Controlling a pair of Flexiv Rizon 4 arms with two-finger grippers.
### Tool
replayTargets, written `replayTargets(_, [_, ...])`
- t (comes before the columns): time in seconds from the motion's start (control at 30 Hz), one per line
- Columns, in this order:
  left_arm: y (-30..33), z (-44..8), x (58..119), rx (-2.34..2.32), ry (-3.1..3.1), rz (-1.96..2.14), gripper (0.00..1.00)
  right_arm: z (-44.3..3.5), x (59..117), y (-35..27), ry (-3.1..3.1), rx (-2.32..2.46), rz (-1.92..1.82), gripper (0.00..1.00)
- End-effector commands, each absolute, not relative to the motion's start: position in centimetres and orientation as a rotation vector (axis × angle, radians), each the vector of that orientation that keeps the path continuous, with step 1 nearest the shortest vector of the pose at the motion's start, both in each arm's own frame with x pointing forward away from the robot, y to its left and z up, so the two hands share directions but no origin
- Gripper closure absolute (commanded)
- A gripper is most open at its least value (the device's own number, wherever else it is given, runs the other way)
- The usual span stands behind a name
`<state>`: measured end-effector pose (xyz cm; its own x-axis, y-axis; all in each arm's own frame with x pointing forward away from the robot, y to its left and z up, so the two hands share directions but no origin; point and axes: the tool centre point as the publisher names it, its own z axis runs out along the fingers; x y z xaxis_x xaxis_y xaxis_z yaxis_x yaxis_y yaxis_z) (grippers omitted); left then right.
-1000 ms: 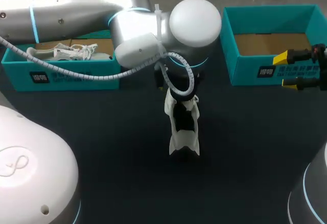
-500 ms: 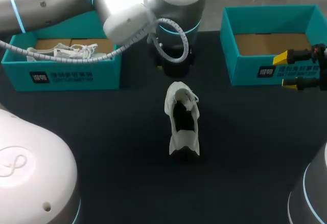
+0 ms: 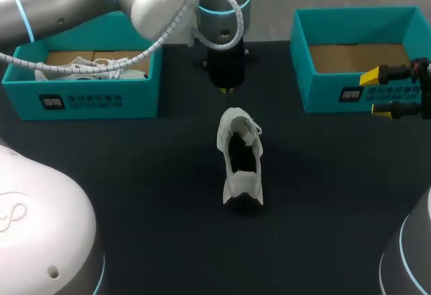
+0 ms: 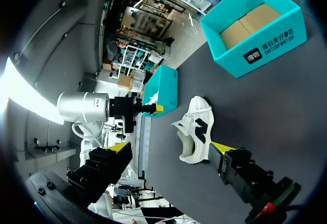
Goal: Take the shoe out of the shoebox, open the shoe tongue, remove and reinsert the insole, then place the shoe into the shoebox
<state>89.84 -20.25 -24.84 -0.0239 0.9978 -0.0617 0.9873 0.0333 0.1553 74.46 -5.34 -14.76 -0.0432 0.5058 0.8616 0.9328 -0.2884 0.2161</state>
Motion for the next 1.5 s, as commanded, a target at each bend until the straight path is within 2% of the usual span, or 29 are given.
replayTargets(0.03, [-20.8, -25.6, 90.3, 2.136, 2.159, 0.079, 1.00, -14.7, 74.4, -5.3, -1.517, -1.802, -1.282, 0.00])
replayTargets(1.03, [-22.2, -33.4, 84.9, 2.300, 2.185, -0.067, 1.00, -14.7, 74.4, -5.3, -1.517, -1.802, -1.282, 0.00])
replayTargets(1.5, [-22.5, -31.3, 85.7, 2.277, 2.183, -0.018, 1.00, -14.7, 74.4, -5.3, -1.517, -1.802, -1.282, 0.00])
